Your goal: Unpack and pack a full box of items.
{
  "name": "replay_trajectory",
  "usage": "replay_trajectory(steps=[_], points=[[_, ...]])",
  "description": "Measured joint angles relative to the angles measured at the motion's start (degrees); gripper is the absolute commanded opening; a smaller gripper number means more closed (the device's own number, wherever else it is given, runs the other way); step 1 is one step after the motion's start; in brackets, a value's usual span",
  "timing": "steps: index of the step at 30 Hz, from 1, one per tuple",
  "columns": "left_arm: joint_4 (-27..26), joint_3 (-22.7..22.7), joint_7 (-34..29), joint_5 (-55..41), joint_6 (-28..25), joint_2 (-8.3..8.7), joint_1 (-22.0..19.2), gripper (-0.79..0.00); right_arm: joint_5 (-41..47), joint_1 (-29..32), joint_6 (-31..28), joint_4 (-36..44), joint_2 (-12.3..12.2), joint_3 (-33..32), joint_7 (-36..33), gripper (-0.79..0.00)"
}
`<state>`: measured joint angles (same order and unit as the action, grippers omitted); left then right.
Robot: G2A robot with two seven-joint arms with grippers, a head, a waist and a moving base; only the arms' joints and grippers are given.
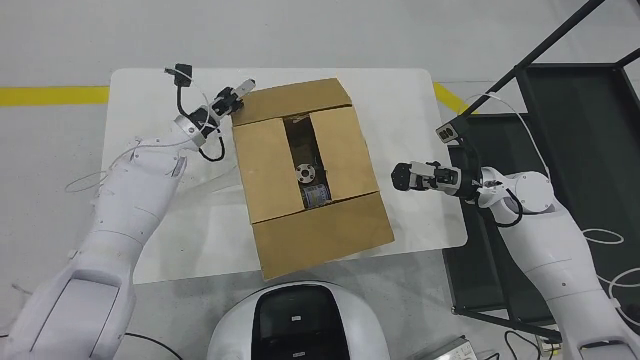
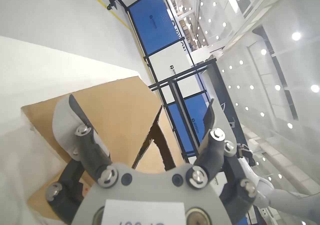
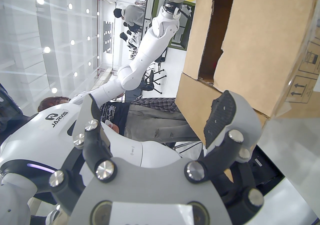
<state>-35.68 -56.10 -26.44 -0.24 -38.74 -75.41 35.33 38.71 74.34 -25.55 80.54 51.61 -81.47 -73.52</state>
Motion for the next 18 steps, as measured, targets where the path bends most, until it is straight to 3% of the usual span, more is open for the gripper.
replay_trajectory(steps=[12,18], points=[[5.38,0.74,-6.44,7.57,-1.92,0.89,-1.81,0.000,0.00,0.00,0.00,0.00,0.00,0.00,0.00,0.000],[4.33,-1.87,-5.91,3.94,-3.71,1.57,-1.46,0.000,0.00,0.00,0.00,0.00,0.00,0.00,0.00,0.000]])
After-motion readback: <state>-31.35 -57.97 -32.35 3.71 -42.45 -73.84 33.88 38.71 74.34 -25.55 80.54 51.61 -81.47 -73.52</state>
